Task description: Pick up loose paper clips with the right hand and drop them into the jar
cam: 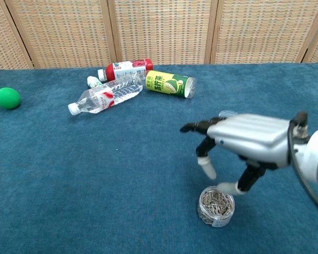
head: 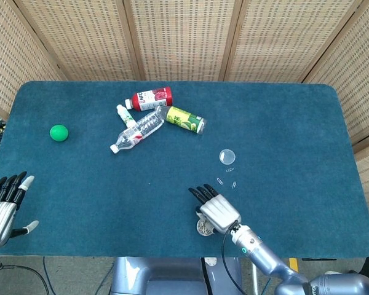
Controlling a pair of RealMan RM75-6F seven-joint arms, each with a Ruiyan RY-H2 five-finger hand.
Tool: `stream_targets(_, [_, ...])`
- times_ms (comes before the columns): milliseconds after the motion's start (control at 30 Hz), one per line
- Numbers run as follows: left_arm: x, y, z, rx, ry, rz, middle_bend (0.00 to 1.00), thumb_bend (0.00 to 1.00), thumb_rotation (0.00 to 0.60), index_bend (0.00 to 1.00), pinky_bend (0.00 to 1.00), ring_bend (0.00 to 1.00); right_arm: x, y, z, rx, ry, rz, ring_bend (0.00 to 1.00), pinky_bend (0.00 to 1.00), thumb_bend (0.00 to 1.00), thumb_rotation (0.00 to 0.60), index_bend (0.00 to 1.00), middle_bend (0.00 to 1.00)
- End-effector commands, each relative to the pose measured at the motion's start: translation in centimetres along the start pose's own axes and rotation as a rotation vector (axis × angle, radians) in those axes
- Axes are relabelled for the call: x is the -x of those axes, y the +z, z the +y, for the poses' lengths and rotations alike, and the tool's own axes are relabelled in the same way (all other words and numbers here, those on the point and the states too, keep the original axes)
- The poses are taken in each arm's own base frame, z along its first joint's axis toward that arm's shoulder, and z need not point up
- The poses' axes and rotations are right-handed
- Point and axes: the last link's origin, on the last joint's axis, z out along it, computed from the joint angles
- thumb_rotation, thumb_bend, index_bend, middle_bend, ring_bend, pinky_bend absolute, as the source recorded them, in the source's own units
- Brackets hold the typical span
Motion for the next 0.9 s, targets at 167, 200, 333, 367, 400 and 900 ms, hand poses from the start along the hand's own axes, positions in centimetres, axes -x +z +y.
stream_targets(167, [-0.2,0.0,-0.1,0.001,-0.006,0.012,0.00,0.00,0.600,0.00,0.00,0.00,-3.6,-3.2,6.6,0.160,-0.047,0.154,0.00,0.00,0.11,0.600,0.32,0.00])
stream_targets(200, [-0.2,-0.1,-0.1,0.003,-0.006,0.015,0.00,0.00,0.600,0.00,0.00,0.00,-3.6,-4.0,7.7,0.195,-0.038,0.166,0.00,0.00,0.03,0.600,0.20,0.00])
stream_targets(333, [-0.3,-0.2,0.0,0.009,-0.008,0.024,0.00,0.00,0.600,0.00,0.00,0.00,-3.1,-6.8,10.8,0.290,0.008,0.183,0.00,0.00,0.00,0.600,0.00,0.00])
stream_targets(367, [-0.4,-0.2,0.0,0.010,-0.008,0.026,0.00,0.00,0.600,0.00,0.00,0.00,-2.9,-7.3,11.3,0.306,0.009,0.184,0.00,0.00,0.00,0.600,0.00,0.00])
stream_targets(400, [-0.4,-0.3,0.1,0.013,-0.008,0.028,0.00,0.00,0.600,0.00,0.00,0.00,-2.5,-8.6,12.3,0.346,0.011,0.186,0.00,0.00,0.00,0.600,0.00,0.00])
stream_targets(900, [-0.7,-1.3,0.3,0.032,-0.012,0.048,0.00,0.00,0.600,0.00,0.00,0.00,0.0,-15.9,14.2,0.460,-0.037,0.350,0.00,0.00,0.00,0.600,0.00,0.00])
